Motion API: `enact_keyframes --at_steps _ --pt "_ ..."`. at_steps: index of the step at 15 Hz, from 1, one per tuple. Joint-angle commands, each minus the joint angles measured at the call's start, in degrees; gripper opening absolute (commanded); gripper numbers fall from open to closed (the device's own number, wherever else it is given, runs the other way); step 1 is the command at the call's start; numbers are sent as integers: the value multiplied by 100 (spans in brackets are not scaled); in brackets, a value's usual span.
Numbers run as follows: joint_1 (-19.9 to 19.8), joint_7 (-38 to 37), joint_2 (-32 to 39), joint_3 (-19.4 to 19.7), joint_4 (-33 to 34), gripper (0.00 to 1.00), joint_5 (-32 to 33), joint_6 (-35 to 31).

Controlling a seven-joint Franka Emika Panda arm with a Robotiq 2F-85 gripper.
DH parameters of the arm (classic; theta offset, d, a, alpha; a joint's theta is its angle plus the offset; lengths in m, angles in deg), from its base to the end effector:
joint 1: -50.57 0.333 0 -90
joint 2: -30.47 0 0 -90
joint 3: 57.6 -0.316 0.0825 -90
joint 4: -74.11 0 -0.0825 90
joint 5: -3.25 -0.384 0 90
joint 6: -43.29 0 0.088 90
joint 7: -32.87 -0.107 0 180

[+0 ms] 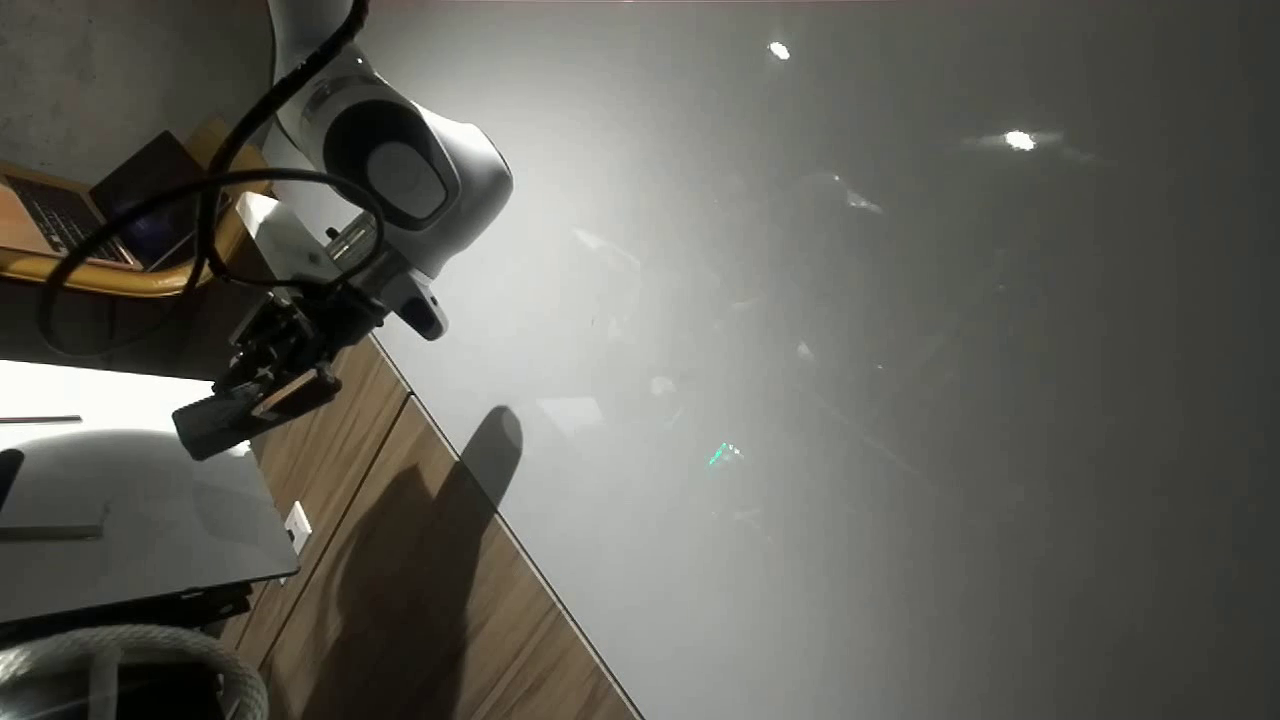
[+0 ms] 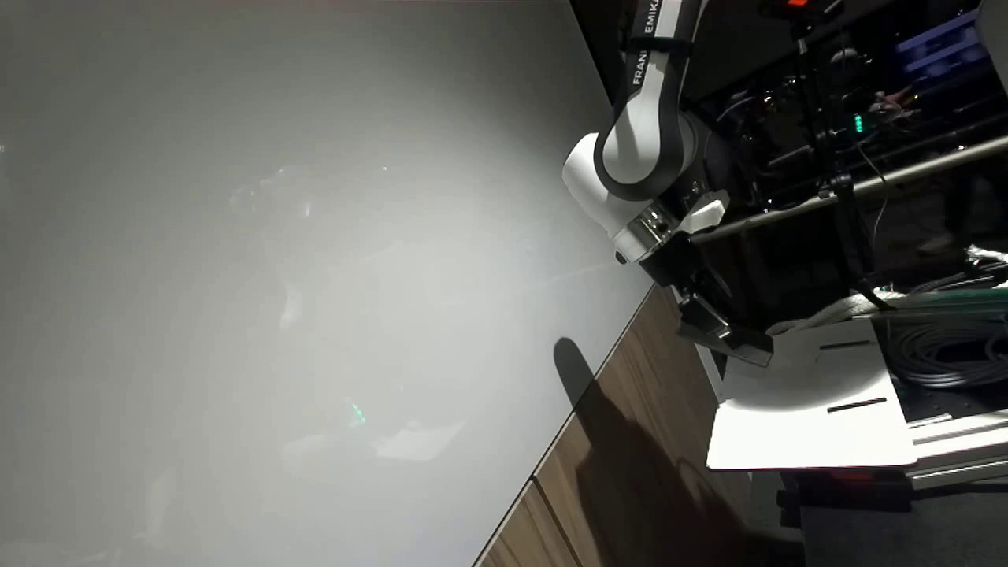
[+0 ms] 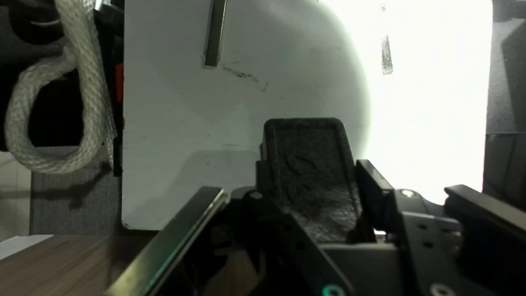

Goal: Use the eraser to wipe the whiteboard.

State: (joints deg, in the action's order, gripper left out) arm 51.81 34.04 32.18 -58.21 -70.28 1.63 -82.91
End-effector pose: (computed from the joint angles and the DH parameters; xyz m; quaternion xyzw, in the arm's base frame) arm 0.4206 0.0146 0.2431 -0.9848 -0.0158 0.1728 0.0089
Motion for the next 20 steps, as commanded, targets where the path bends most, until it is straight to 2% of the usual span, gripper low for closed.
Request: enact_keyframes --at_steps 1,16,17,18,20 --pt "-15 72 258 -19 81 28 -101 -192" --pt "-49 88 640 -16 62 28 -105 -270" --pt "-48 87 642 -18 60 42 -105 -270" --pt "-46 82 646 -19 58 71 -102 -268" --pt "-48 80 648 -17 52 84 -101 -266"
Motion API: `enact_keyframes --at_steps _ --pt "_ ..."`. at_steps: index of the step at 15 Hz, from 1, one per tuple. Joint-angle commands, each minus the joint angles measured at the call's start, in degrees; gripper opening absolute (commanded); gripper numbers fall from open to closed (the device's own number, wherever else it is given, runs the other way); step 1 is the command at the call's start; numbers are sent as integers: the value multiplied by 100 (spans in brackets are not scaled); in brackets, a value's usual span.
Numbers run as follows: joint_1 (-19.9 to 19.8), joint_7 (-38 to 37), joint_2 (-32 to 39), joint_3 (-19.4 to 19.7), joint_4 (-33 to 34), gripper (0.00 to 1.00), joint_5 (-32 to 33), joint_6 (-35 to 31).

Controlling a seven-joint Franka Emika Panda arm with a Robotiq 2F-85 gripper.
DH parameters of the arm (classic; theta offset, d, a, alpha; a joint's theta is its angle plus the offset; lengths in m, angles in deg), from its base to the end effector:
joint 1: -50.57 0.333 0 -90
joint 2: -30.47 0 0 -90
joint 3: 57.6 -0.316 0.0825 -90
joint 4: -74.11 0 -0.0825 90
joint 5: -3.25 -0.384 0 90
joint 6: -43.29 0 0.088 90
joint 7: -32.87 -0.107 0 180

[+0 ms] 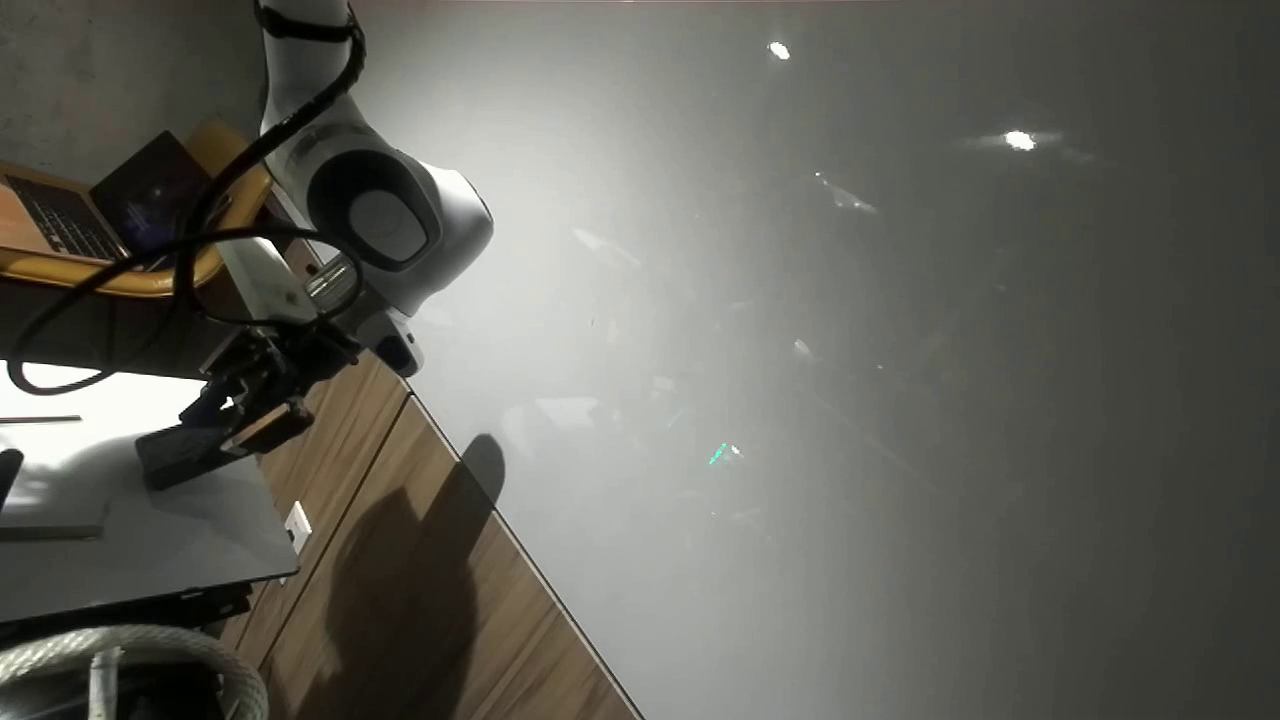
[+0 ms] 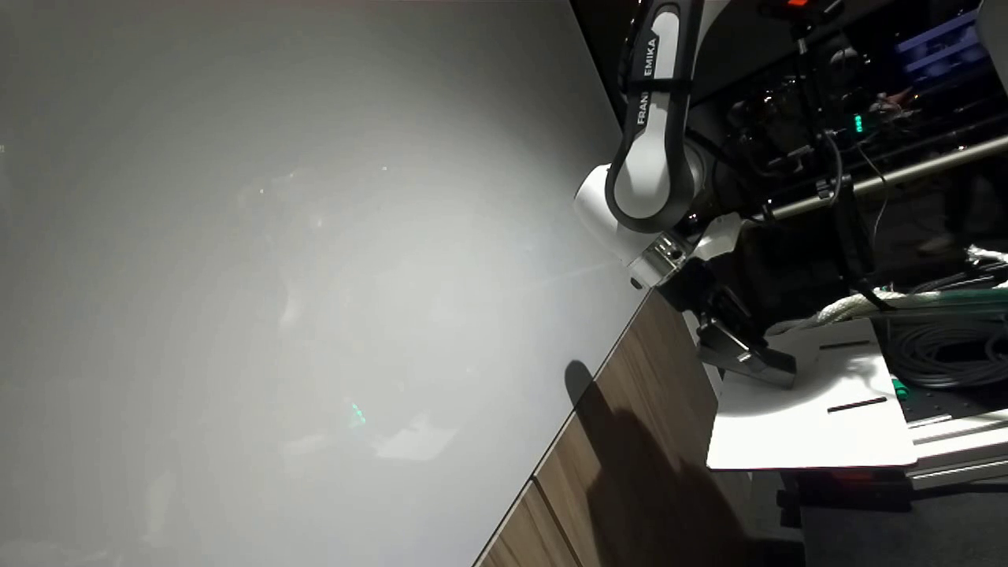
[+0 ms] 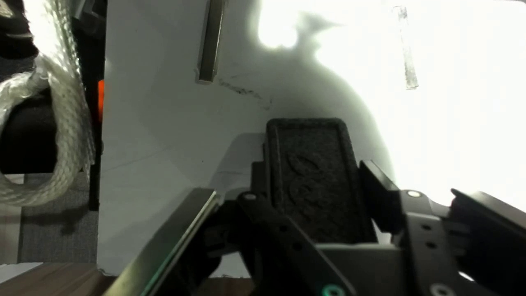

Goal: Use the eraser to wipe the whiteboard.

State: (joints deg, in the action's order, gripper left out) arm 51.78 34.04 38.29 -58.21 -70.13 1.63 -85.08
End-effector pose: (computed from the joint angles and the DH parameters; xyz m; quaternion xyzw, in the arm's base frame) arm 0.4149 0.0142 0.2009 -0.9785 -0.0148 0.2053 0.0086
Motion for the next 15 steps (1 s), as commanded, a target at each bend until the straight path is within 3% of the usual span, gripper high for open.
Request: enact_keyframes --at_steps 1,3,15 --pt "-45 78 38 -16 32 92 -98 -50" --pt "-47 80 41 -13 27 100 -98 -52" --pt "-8 75 -254 -58 -72 100 -98 -41"
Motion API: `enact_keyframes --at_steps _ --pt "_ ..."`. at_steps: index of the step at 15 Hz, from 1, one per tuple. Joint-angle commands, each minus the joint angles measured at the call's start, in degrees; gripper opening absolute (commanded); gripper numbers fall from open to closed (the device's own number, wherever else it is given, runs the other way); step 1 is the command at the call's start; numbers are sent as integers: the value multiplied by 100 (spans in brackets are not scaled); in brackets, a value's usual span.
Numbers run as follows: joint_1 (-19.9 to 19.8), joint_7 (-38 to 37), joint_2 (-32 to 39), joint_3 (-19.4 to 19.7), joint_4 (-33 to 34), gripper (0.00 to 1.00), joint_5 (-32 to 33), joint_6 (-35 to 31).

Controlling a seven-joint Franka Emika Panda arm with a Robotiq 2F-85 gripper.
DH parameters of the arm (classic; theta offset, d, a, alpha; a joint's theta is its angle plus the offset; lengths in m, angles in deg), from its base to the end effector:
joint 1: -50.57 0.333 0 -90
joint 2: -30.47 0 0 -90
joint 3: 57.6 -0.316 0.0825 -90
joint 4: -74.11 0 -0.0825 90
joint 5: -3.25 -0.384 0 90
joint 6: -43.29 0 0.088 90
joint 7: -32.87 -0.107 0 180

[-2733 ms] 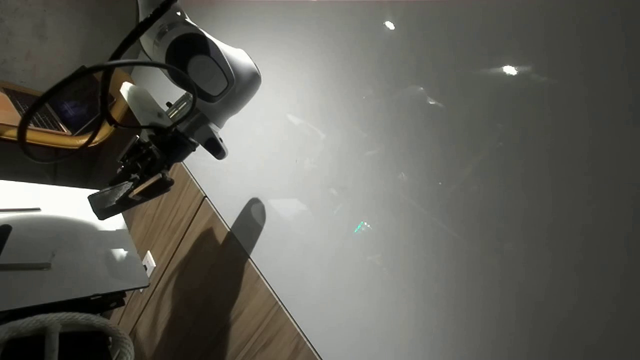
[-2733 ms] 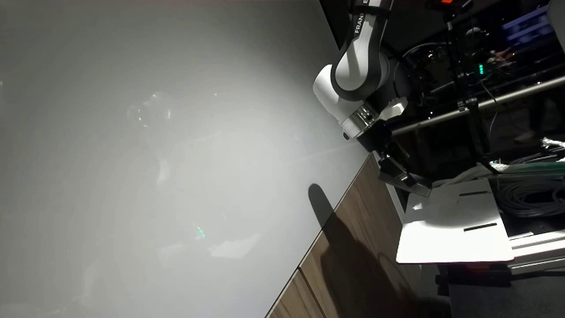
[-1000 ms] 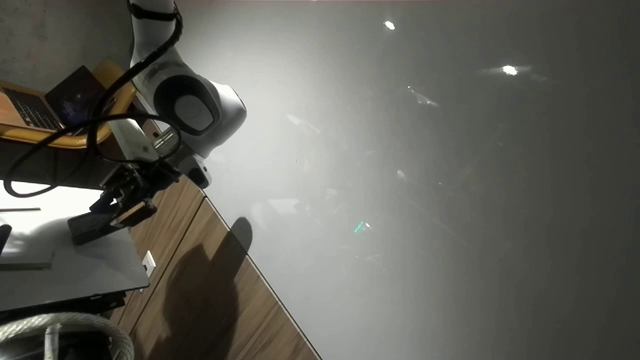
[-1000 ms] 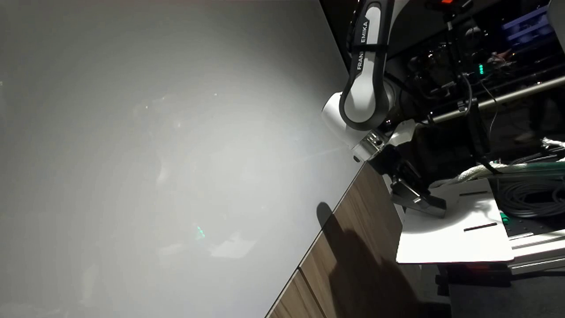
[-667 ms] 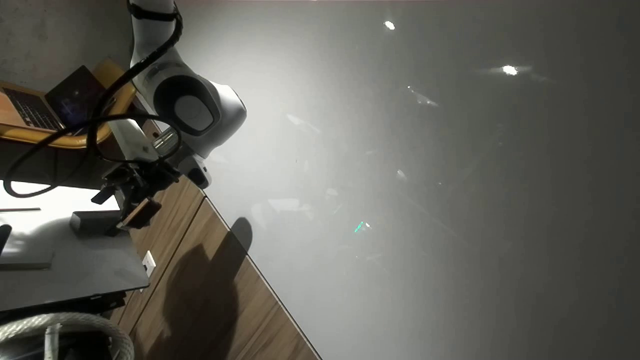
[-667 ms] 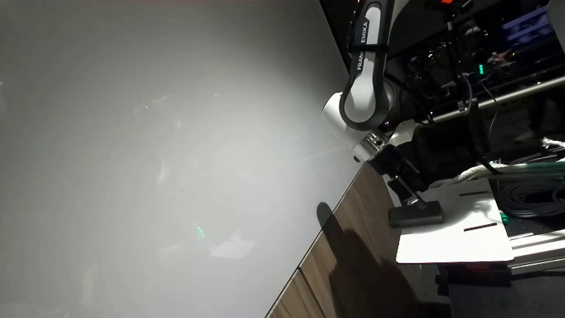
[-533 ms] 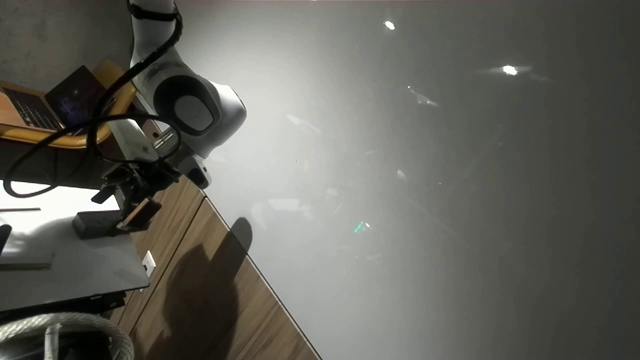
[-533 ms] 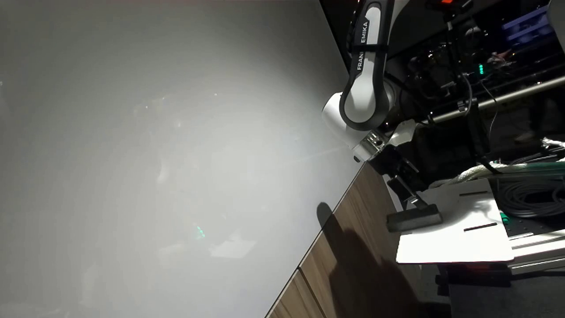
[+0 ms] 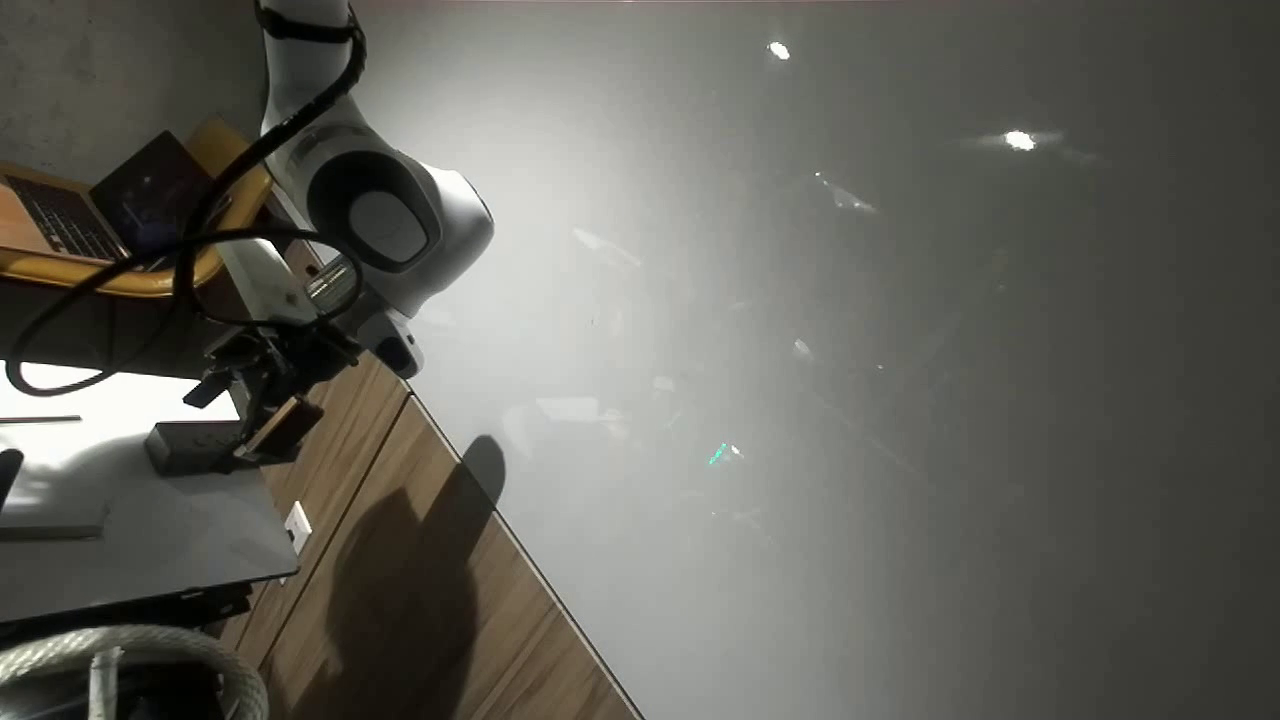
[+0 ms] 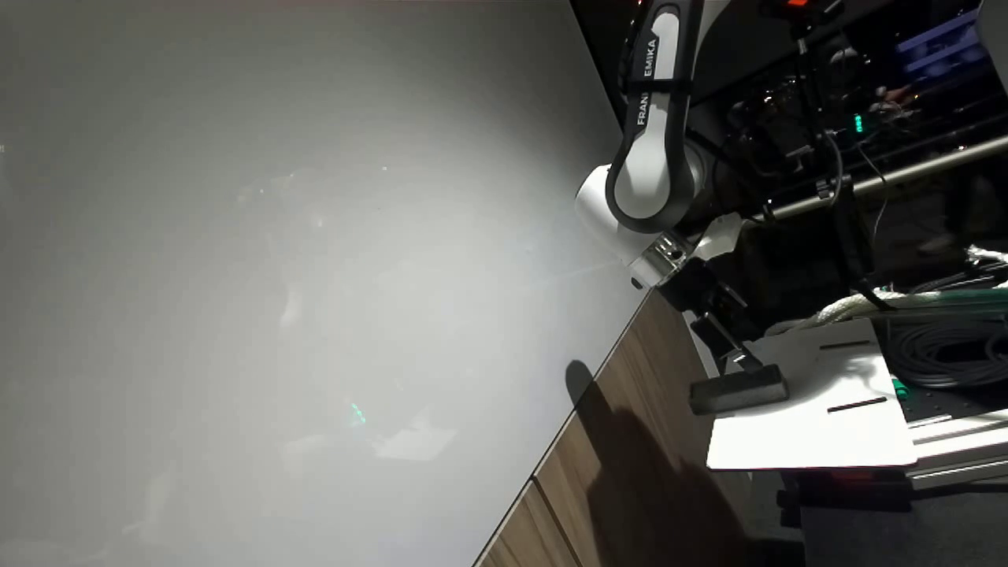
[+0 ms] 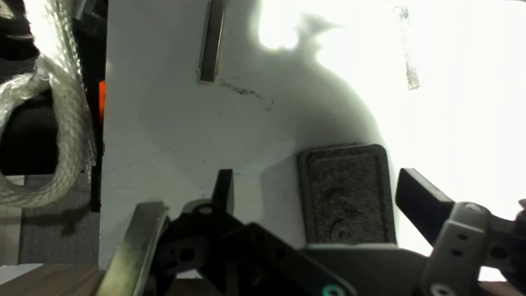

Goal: Use the eraser to wipe the whiteboard.

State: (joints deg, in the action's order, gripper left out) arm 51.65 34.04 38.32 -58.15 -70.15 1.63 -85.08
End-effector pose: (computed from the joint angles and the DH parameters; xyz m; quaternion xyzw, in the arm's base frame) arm 0.4147 0.0128 0.2006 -0.9785 -0.0131 0.2057 0.0089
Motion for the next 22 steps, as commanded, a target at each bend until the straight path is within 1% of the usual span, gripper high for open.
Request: enact_keyframes --at_steps 1,3,7,9,11,15,16,19,22 --pt "33 48 -354 -88 -96 100 -77 -36" --pt "116 -37 -635 -160 -194 100 7 -98" --pt "330 -483 -1511 -350 -582 100 401 -677" --pt "416 -679 -2011 -485 -767 100 485 -892" --pt "489 -775 -2483 -607 -895 100 459 -942" --pt "639 -806 -3390 -764 -1089 100 303 -721" --pt "560 -733 -2805 -722 -821 100 364 -786" --pt "602 -747 -3267 -765 -1009 100 354 -770" --pt "603 -747 -3313 -765 -1067 100 354 -770"
